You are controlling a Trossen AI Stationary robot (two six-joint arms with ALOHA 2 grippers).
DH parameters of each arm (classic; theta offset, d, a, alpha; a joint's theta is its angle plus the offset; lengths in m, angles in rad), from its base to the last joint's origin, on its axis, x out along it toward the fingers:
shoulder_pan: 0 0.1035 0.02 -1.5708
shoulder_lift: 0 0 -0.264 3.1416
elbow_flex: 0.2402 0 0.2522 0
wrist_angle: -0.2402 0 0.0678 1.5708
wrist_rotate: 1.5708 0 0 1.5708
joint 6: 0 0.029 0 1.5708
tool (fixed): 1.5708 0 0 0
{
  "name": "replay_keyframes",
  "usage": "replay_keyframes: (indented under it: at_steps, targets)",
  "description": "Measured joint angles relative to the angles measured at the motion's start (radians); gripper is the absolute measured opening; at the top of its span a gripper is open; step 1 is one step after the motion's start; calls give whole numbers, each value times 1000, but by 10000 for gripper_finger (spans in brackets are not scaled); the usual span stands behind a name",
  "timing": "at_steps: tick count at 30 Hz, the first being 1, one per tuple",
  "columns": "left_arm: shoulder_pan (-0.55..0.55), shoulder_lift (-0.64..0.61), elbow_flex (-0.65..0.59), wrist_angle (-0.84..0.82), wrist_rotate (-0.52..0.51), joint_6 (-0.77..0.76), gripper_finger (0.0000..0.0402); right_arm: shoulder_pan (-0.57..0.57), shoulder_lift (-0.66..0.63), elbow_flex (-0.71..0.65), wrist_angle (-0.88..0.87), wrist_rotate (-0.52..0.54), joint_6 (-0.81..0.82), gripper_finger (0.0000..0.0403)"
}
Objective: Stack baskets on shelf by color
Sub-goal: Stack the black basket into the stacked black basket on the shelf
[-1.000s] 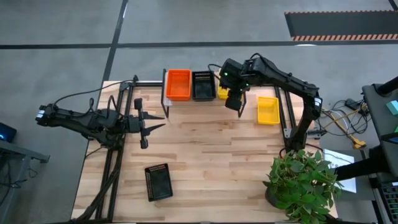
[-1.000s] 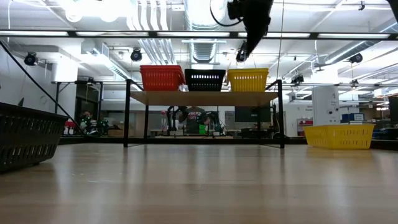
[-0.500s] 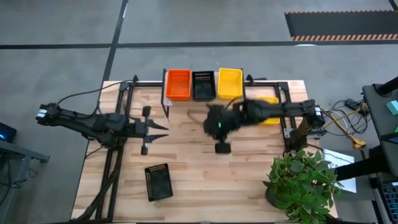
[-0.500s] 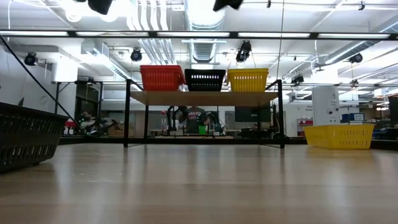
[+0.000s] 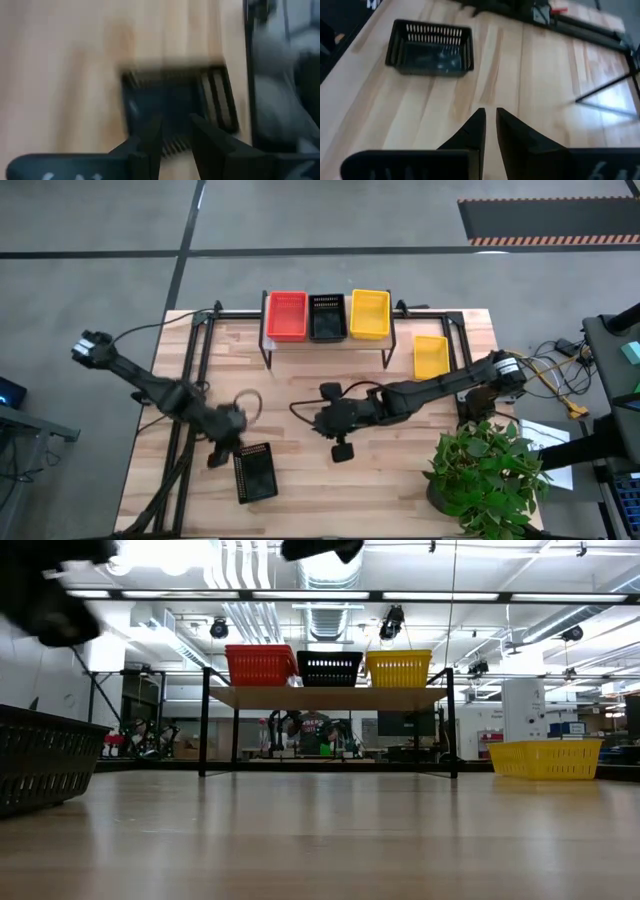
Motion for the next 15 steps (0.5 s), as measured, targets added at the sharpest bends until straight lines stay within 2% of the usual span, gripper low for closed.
replay_keyframes:
  at_steps: [4, 9, 15]
  targets:
    - [-132, 115, 24, -75, 112, -169, 77, 0, 0, -99, 192, -2, -39, 55]
    - [-251, 243, 85, -157, 251, -324, 77, 4, 1, -160, 350, -9, -7, 110]
    - [-298, 352, 83, -74, 252, -350, 77, 25, 10, -194, 489, -9, 21, 172]
